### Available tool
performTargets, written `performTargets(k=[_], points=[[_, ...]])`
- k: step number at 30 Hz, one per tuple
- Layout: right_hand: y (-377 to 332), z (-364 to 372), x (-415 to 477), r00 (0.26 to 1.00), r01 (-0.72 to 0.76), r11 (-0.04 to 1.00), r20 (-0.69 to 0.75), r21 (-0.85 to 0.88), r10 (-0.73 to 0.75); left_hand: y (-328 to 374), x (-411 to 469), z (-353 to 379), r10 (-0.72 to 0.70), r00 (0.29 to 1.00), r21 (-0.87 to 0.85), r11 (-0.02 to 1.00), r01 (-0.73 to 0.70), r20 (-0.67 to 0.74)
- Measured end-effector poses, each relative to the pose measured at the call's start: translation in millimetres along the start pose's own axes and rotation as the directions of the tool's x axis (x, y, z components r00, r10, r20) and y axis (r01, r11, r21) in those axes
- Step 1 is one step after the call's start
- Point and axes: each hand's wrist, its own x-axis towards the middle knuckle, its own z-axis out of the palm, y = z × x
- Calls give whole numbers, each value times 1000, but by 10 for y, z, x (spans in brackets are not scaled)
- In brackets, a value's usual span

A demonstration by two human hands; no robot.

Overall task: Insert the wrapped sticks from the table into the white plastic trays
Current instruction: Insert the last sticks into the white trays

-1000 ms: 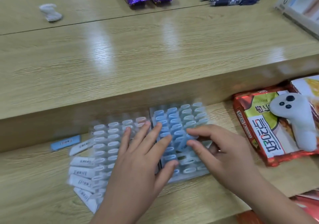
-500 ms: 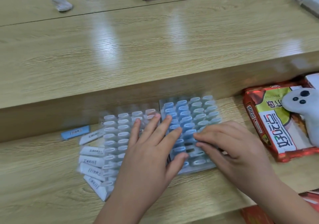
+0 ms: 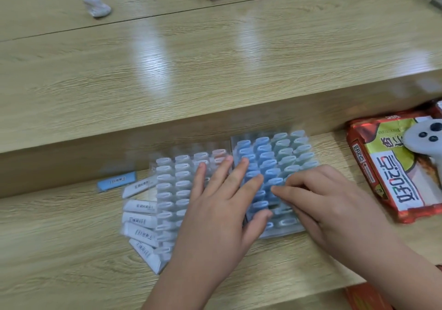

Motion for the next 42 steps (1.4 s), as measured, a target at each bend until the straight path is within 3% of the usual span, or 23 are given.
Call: performTargets(k=[4,7,10,14,18,21,23,26,29,36,42], points=[[-33,-38,-3,999,-33,997,29,-75,35,77,30,-42,-16,1000,43,999,15,21],[-65,4,-39,992,-106,994,-64,12,106,111,27,-95,-24,1000,24,999,24,1],[-279,54,35,975,-155,977,-138,148,176,-30,-97,-235,-63,988,-139,989,42,-144],[-956,156,316,967,-118,968,-195,222,163,-585,-588,-424,-246,914,-285,946,154,-323],[-1681,443,581,997,-9,973,-72,232,27,-1209,-1141,-427,-417,858,-289,897,335,-299],[-2193,741,612,996,-26,976,89,218,7,-1538,-1344,-323,-396,893,-225,910,349,-213],[-2462,954,562,982,-108,987,169,123,87,-1652,-1366,-240,-310,934,-201,940,274,-175],[-2546,1211,452,968,-184,979,154,-86,196,-1713,-1306,-130,-157,972,-74,987,146,-173],[-2508,1350,396,973,-202,964,74,-175,218,-1817,-1302,-111,-126,975,-31,992,122,-183],[-2635,1694,583,996,-71,997,60,18,70,-2362,-1716,-235,-274,912,33,954,298,-303],[-2542,1706,762,987,-158,974,64,163,149,-2642,-1991,-381,-388,841,-99,920,380,-376]])
